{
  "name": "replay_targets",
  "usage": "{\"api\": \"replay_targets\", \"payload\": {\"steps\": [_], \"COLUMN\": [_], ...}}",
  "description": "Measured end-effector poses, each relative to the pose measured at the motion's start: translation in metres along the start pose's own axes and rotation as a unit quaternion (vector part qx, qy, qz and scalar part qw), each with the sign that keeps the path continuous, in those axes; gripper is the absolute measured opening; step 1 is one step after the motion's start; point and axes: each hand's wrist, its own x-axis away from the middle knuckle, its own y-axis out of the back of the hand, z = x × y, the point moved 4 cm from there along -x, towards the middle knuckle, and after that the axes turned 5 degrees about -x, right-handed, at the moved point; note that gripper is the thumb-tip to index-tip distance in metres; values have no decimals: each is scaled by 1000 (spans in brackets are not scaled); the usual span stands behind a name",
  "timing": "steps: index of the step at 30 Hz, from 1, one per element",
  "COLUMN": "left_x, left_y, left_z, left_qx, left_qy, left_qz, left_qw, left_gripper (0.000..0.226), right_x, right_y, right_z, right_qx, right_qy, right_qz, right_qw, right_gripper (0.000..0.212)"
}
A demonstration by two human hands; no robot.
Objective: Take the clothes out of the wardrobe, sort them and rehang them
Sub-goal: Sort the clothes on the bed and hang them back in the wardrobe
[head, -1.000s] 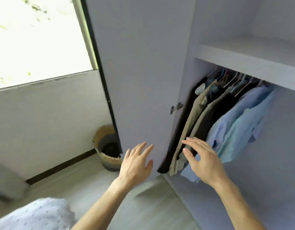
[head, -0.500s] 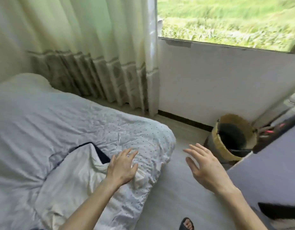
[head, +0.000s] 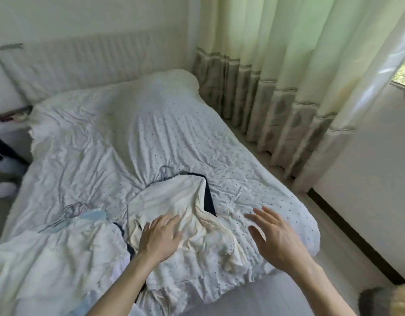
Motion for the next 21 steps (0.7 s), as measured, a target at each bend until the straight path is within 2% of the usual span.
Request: {"api": "replay_targets", "payload": {"steps": [5,11,15,21], "left_x": [7,-1,-31,-114], "left_y": [-11,-20,-41,-72], "left_z": [29,66,98,152], "left_qx": [8,18,26,11], "left_qy": [83,144,169,161], "left_qz": [-4,3,43,127], "left_qw": [996,989,984,979], "left_gripper": [56,56,56,54], "right_x": [-46,-101,-149,-238], "right_y": [-26,-66,-105,-176], "right_z": [2,15,23,35], "right_qx": [18,27,29,48], "right_qy": [73,107,105,68], "right_qz": [46,113,165,264], "right_qw": [996,987,980,961], "right_gripper": [44,44,42,43]}}
